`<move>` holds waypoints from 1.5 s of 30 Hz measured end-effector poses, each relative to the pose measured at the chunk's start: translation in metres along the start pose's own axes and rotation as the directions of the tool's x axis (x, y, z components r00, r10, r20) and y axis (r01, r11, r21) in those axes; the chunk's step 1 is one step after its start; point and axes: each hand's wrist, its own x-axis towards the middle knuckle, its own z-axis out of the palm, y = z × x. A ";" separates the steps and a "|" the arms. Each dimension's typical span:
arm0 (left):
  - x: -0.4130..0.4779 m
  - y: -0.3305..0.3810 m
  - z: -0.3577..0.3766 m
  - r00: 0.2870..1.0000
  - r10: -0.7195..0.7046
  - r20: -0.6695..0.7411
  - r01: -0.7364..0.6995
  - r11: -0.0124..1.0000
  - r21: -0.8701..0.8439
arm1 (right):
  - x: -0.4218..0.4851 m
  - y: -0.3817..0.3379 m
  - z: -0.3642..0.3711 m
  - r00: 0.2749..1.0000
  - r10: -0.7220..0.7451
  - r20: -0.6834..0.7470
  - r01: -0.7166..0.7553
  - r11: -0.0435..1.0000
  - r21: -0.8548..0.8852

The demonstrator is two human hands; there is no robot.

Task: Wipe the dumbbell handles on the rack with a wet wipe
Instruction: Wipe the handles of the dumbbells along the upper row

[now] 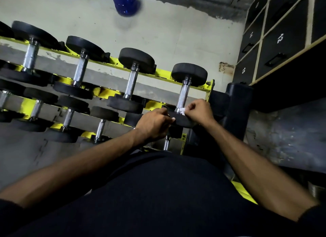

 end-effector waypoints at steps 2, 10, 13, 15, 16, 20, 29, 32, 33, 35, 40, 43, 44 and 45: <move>0.001 0.000 0.001 1.000 -0.016 -0.019 0.016 1.000 -0.020 | 0.004 0.004 0.005 0.990 0.130 0.051 -0.136 0.981 0.136; 0.008 -0.001 -0.008 0.999 -0.019 0.034 0.020 0.999 -0.028 | 0.020 -0.001 0.011 0.888 0.255 0.382 -0.395 0.848 0.353; 0.011 -0.002 -0.009 0.999 0.005 0.042 -0.004 1.000 -0.025 | 0.024 0.003 0.004 0.824 0.195 0.531 -0.432 0.824 0.367; 0.014 -0.003 -0.009 0.999 0.018 0.048 -0.017 1.000 -0.014 | 0.024 0.008 -0.003 0.802 0.185 0.568 -0.445 0.819 0.363; 0.014 -0.004 -0.009 0.998 0.026 0.049 -0.026 1.000 -0.011 | 0.022 0.009 -0.006 0.812 0.198 0.549 -0.448 0.814 0.370; 0.013 -0.005 -0.006 0.998 0.055 0.001 -0.055 0.998 0.014 | 0.007 0.013 -0.010 0.917 0.192 0.348 -0.345 0.821 0.455; 0.012 -0.002 -0.006 0.999 0.028 -0.041 -0.027 0.999 0.026 | 0.005 -0.004 -0.013 0.954 -0.296 0.054 0.285 0.946 0.153; 0.013 -0.002 -0.007 1.000 0.011 -0.025 -0.010 1.000 0.018 | 0.015 -0.012 -0.002 0.939 -0.329 -0.097 0.334 0.942 0.040; 0.013 -0.002 -0.007 1.000 0.010 -0.021 -0.010 1.000 0.013 | 0.017 -0.015 0.001 0.940 -0.305 -0.152 0.312 0.950 0.024; 0.014 -0.002 -0.009 1.000 0.007 -0.013 -0.007 1.000 0.009 | 0.017 -0.020 0.003 0.939 -0.273 -0.207 0.281 0.960 0.011; 0.014 -0.002 -0.005 1.000 0.003 -0.003 -0.003 1.000 0.004 | 0.014 -0.021 -0.014 0.868 -0.443 0.226 0.476 0.871 -0.122; 0.014 0.000 -0.002 1.000 -0.008 -0.023 0.008 1.000 0.010 | 0.027 -0.020 -0.020 0.881 -0.463 0.098 0.473 0.866 -0.165; 0.013 0.000 -0.001 1.000 -0.005 -0.030 0.006 1.000 0.022 | 0.031 -0.021 -0.021 0.892 -0.452 0.021 0.450 0.880 -0.153; 0.012 -0.001 0.000 0.999 0.003 -0.035 -0.002 0.999 0.035 | 0.032 -0.021 -0.022 0.897 -0.441 -0.032 0.433 0.891 -0.139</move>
